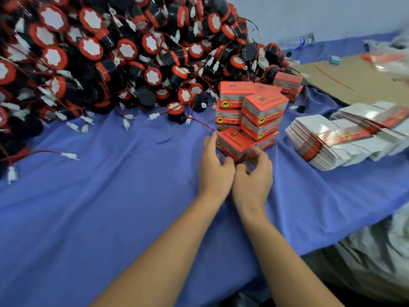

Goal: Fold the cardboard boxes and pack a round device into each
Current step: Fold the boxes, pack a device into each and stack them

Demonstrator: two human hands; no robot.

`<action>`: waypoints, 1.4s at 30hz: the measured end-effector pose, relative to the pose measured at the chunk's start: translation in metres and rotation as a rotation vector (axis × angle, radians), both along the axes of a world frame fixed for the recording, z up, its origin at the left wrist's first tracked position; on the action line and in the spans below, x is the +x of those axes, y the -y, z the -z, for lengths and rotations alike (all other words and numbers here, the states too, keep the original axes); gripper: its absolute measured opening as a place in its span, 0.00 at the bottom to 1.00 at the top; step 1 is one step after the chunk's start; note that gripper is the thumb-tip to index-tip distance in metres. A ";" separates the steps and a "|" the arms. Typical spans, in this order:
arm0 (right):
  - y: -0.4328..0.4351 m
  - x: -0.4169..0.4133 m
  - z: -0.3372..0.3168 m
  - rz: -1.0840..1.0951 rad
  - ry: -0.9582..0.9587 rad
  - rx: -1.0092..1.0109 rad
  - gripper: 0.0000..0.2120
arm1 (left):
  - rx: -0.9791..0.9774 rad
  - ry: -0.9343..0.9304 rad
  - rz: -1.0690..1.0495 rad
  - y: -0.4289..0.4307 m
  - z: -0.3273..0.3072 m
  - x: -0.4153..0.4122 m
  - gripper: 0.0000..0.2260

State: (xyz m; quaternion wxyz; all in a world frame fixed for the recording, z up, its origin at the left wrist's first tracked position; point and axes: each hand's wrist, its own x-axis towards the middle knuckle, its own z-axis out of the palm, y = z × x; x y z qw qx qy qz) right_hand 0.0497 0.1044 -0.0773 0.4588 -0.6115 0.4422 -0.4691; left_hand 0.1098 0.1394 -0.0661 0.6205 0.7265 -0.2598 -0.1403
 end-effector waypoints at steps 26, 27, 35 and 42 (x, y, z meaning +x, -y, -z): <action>0.138 -0.146 -0.017 0.190 -0.479 -0.194 0.18 | 0.355 0.477 0.569 0.147 -0.021 -0.115 0.15; 0.138 -0.148 -0.018 0.176 -0.489 -0.190 0.18 | 0.320 0.428 0.543 0.147 -0.023 -0.116 0.14; 0.121 -0.156 -0.042 0.037 -0.536 -0.335 0.09 | 0.021 -0.376 0.176 0.140 -0.026 -0.117 0.15; 0.105 -0.174 -0.040 0.053 -0.454 -0.265 0.33 | -0.096 -0.342 0.308 0.099 -0.033 -0.103 0.14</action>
